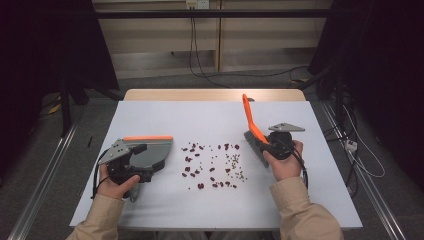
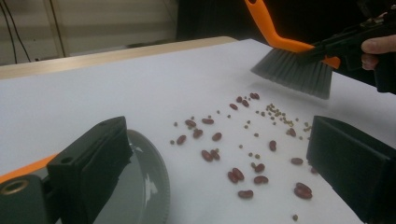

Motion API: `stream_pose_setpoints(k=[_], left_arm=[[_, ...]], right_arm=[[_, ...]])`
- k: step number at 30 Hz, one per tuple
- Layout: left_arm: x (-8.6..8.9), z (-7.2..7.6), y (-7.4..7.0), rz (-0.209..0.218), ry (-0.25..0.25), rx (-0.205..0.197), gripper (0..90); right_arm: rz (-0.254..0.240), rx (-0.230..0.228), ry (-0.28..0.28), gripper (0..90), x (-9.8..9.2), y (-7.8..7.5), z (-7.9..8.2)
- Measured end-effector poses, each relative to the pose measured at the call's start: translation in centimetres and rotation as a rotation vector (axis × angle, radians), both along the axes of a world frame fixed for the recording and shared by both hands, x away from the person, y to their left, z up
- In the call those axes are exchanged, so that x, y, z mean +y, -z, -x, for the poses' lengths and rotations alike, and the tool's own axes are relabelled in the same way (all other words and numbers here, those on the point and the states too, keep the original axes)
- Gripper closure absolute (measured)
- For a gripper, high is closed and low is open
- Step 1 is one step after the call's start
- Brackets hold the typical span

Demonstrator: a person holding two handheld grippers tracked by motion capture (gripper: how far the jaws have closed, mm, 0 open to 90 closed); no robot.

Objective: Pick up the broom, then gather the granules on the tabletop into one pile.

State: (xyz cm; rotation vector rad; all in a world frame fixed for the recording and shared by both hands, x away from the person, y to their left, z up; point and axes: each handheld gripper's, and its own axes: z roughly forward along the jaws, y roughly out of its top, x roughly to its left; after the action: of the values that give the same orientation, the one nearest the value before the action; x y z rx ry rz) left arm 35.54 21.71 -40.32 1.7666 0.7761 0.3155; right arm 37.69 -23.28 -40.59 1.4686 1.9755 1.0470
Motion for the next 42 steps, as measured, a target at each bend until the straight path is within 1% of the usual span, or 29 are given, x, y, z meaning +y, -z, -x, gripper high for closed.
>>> stream_pose_setpoints(k=[3, 8, 10, 12, 14, 17, 19, 22, 25, 28, 31, 32, 33, 35, 37, 39, 40, 41, 42], left_arm=[[0.2, 0.2, 0.1, -0.002, 0.006, 0.004, 5.8], [0.7, 0.4, 0.3, 0.007, 0.002, 0.009, 5.7], [0.8, 0.5, 0.3, 0.003, 0.004, 0.009, 5.7], [0.8, 0.6, 0.4, 0.003, 0.012, 0.003, 5.7], [0.8, 0.6, 0.5, 0.003, 0.020, 0.007, 5.7], [0.8, 0.6, 0.5, 0.009, 0.016, 0.010, 5.7], [0.8, 0.6, 0.5, 0.006, 0.017, 0.009, 5.7], [0.9, 0.6, 0.6, 0.007, 0.012, 0.012, 5.7], [0.9, 0.6, 0.6, 0.004, 0.007, 0.011, 5.7], [0.9, 0.6, 0.6, 0.001, 0.008, 0.011, 5.7], [1.0, 0.6, 0.6, -0.003, 0.010, 0.011, 5.7], [1.0, 0.5, 0.7, -0.003, 0.009, 0.012, 5.7], [1.0, 0.5, 0.7, 0.000, 0.005, 0.014, 5.7], [1.0, 0.4, 0.7, 0.001, 0.004, 0.015, 5.7], [1.0, 0.4, 0.7, 0.002, 0.002, 0.018, 5.8], [1.0, 0.4, 0.7, 0.000, 0.002, 0.018, 5.7], [1.0, 0.3, 0.8, -0.001, 0.002, 0.018, 5.7], [1.0, 0.3, 0.8, -0.006, 0.003, 0.017, 5.8], [1.0, 0.3, 0.8, -0.008, 0.004, 0.017, 5.8]], right_arm=[[-0.003, -0.003, -0.004, 71.2, 0.2, 0.0, -0.1], [0.009, 0.001, -0.013, 71.2, 0.6, -0.1, -0.4], [0.013, -0.001, -0.018, 71.2, 0.8, -0.1, -0.6], [0.020, 0.003, -0.021, 71.2, 1.0, -0.1, -0.8], [0.023, 0.003, -0.021, 71.2, 1.0, -0.1, -1.0], [0.022, -0.003, -0.019, 71.2, 1.0, -0.1, -1.3], [0.019, -0.007, -0.018, 71.2, 1.0, -0.1, -1.5], [0.028, -0.010, -0.025, 71.2, 1.1, -0.1, -2.1], [0.043, -0.012, -0.027, 71.2, 1.3, 0.0, -2.6], [0.055, -0.028, -0.029, 71.2, 1.3, 0.1, -3.3], [0.088, -0.057, -0.022, 71.2, 1.4, 0.2, -3.9], [0.097, -0.065, -0.017, 71.2, 1.4, 0.3, -4.0], [0.096, -0.067, -0.015, 71.2, 1.5, 0.6, -4.3], [0.099, -0.065, -0.010, 71.2, 1.6, 1.1, -4.7], [0.123, -0.061, -0.017, 71.2, 2.0, 1.6, -5.1], [0.176, -0.062, -0.021, 71.2, 2.4, 2.0, -5.2], [0.189, -0.061, -0.035, 71.2, 2.6, 2.3, -5.3], [0.177, -0.063, -0.043, 71.3, 2.8, 2.4, -5.3], [0.186, -0.063, -0.051, 71.3, 3.1, 2.3, -5.3]])
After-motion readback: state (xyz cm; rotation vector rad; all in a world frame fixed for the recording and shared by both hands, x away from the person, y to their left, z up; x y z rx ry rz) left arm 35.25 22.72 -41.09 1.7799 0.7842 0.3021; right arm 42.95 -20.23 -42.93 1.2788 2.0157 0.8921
